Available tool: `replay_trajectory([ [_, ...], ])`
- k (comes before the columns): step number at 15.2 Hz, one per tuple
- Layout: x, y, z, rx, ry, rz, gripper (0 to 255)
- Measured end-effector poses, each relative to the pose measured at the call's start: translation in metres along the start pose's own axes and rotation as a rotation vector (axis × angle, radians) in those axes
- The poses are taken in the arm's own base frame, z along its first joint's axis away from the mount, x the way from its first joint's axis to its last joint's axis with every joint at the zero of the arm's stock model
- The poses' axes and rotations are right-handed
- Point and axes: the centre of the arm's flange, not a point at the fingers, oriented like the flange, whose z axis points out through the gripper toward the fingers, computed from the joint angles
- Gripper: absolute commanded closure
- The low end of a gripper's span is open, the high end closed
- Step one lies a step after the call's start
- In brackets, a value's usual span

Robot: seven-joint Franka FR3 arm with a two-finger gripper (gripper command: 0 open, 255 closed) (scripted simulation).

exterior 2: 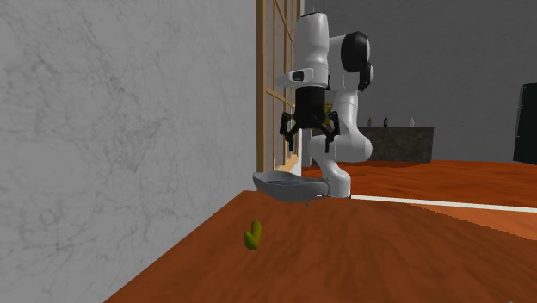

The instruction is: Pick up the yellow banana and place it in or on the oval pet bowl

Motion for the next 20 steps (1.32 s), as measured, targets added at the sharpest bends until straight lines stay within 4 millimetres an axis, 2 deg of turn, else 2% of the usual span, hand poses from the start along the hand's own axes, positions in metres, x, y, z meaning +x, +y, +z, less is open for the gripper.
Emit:
replay_trajectory([
  [6, 0.05, 0.032, 0.047, -0.005, 0.027, -0.081, 0],
  [9, 0.074, 0.048, 0.064, -0.008, 0.041, -0.122, 0],
  [15, 0.133, 0.076, 0.108, -0.014, 0.069, -0.203, 0],
  [20, 0.151, 0.081, 0.137, -0.016, 0.076, -0.226, 0],
])
